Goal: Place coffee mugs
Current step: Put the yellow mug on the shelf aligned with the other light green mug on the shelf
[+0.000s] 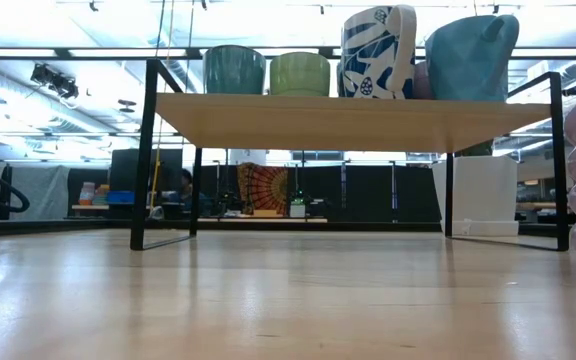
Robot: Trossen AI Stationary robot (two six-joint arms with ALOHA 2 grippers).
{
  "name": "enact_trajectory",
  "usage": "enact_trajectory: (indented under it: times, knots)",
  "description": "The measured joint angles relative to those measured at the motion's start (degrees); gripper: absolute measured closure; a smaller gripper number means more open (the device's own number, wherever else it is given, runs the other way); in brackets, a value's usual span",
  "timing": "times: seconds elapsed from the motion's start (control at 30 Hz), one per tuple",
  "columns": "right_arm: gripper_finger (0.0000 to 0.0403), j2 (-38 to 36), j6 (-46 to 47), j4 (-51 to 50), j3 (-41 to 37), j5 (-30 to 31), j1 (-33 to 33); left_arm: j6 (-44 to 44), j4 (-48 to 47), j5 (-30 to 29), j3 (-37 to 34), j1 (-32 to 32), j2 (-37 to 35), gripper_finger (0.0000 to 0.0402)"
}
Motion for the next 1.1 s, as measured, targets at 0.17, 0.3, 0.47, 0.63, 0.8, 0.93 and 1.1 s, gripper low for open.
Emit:
enact_trajectory:
  times: [0.17,0.3,0.47,0.63,0.8,0.93,1.1]
  knots:
    - [0.0286,0.00,0.00,-0.02,0.01,0.00,0.02,4.80,0.06,-0.20,0.00,0.39,1.21,0.0285]
    - [0.0286,0.00,0.02,-0.02,0.01,-0.04,0.02,9.00,0.52,-1.21,0.00,0.57,1.21,0.0332]
    - [0.0286,0.00,0.02,-0.02,0.01,-0.07,0.00,15.88,0.49,-1.72,0.62,1.65,1.13,0.0377]
    - [0.0286,0.00,0.02,0.00,0.01,-0.11,-0.04,30.08,-0.55,-2.73,6.46,5.42,1.13,0.0377]
    - [0.0286,0.00,0.01,0.14,0.01,0.05,-0.07,51.08,-0.15,-4.60,14.61,11.29,1.10,0.0375]
    - [0.0286,0.00,-0.85,0.09,0.01,1.70,-0.16,66.15,0.93,-5.08,20.48,16.23,1.08,0.0375]
    - [0.0286,0.00,-2.55,0.14,0.01,2.97,-0.65,87.95,5.99,-4.04,26.20,21.07,1.08,0.0374]
